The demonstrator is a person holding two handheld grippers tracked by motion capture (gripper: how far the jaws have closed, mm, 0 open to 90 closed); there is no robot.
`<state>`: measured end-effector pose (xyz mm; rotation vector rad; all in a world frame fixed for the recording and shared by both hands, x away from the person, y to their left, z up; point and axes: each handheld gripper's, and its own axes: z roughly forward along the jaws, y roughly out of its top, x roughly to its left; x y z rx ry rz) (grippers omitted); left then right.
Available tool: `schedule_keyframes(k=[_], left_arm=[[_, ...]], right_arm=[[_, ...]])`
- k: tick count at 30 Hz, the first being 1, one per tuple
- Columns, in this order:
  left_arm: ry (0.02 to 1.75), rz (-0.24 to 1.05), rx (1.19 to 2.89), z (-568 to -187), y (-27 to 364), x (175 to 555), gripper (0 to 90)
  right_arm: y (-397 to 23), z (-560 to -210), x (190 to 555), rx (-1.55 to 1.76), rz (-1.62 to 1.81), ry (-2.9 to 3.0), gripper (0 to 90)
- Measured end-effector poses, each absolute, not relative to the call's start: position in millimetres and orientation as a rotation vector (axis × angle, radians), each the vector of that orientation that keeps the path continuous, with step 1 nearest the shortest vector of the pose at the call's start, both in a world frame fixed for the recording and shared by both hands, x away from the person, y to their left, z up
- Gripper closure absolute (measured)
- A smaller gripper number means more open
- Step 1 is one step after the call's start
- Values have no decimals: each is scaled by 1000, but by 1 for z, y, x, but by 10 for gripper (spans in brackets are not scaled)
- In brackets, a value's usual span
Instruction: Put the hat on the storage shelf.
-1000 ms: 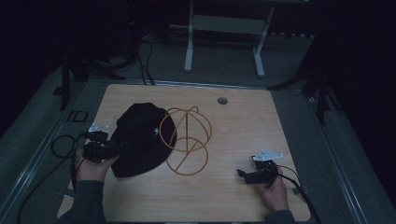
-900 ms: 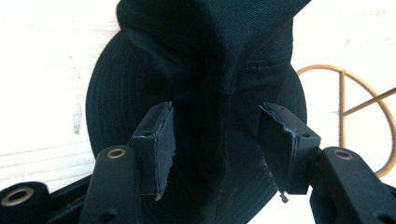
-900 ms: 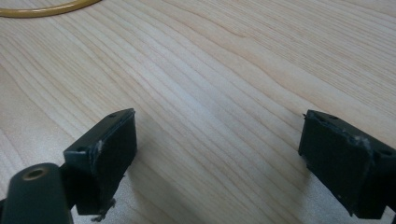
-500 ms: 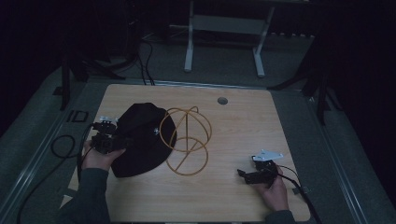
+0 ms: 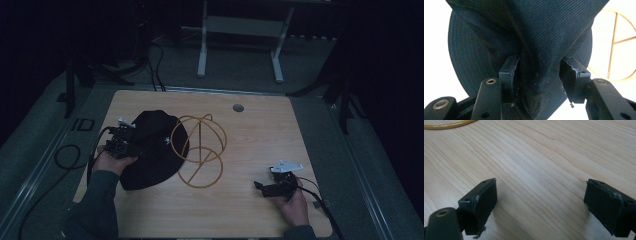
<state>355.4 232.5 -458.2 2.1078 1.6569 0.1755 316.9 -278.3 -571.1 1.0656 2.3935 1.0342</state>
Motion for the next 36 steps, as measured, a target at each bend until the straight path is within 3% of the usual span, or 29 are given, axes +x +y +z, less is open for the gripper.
schedule_keyframes(k=[8, 17, 36], left_arm=[[1673, 122, 2173, -464, 232, 365, 456], [1698, 61, 2255, -472, 230, 376, 479], [1677, 30, 2318, -475, 231, 383, 815]], right_arm=[[-278, -571, 317, 1065, 1034, 2393, 113], [-278, -571, 317, 1066, 1035, 2393, 113], [-278, -571, 317, 1066, 1034, 2393, 113]])
